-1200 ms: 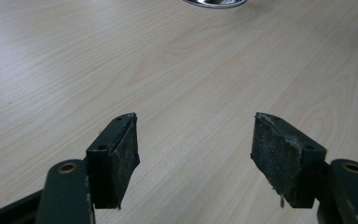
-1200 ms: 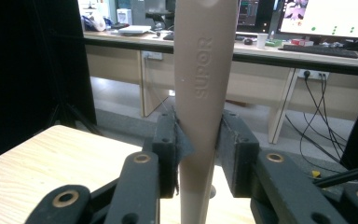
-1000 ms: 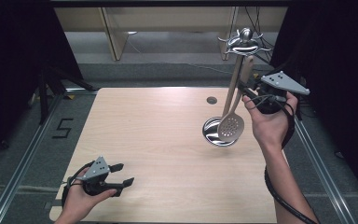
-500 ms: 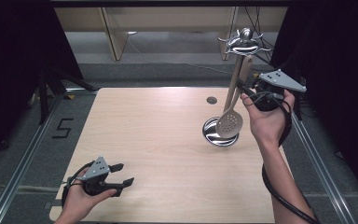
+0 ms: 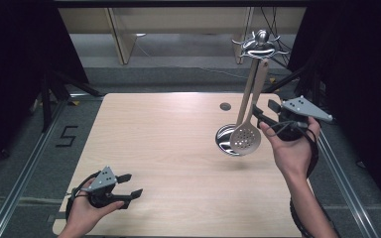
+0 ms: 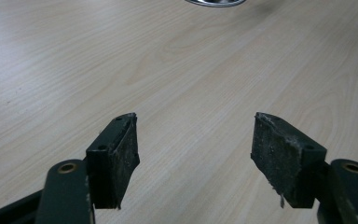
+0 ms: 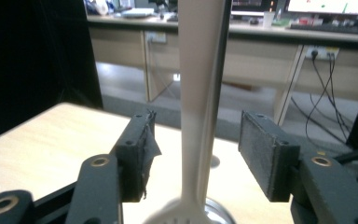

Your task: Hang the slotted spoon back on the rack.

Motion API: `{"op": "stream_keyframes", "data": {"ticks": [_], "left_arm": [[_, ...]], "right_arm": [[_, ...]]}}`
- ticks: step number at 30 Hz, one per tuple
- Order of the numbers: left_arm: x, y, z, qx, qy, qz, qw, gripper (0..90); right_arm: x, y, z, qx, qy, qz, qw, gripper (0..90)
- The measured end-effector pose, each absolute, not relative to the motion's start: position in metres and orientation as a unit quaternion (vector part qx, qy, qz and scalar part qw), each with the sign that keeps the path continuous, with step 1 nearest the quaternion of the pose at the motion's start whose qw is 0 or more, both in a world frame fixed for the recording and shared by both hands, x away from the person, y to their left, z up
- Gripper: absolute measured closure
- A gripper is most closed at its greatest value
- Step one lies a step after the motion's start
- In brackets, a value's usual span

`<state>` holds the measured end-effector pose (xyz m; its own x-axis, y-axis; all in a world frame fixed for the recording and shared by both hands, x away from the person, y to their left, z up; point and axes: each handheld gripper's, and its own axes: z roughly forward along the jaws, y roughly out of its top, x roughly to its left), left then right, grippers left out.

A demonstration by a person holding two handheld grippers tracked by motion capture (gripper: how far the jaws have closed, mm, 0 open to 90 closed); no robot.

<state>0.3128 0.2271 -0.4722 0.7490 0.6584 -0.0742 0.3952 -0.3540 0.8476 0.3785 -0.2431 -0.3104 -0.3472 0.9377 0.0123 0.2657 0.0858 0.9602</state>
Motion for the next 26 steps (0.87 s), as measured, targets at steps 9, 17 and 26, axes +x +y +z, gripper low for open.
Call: {"op": "stream_keyframes", "data": {"ticks": [9, 17, 26], "left_arm": [[0.313, 0.229, -0.472, 0.813, 0.319, 0.146, 0.464, 30.8], [0.314, 0.228, -0.473, 0.813, 0.322, 0.142, 0.463, 30.8], [0.313, 0.227, -0.475, 0.812, 0.330, 0.134, 0.462, 30.8]], "right_arm": [[0.360, -0.259, -0.356, 0.482, 0.677, 0.469, 0.300, 42.9], [0.338, -0.270, -0.419, 0.496, 0.710, 0.430, 0.254, 42.6], [0.315, -0.278, -0.444, 0.510, 0.704, 0.433, 0.239, 40.0]]}}
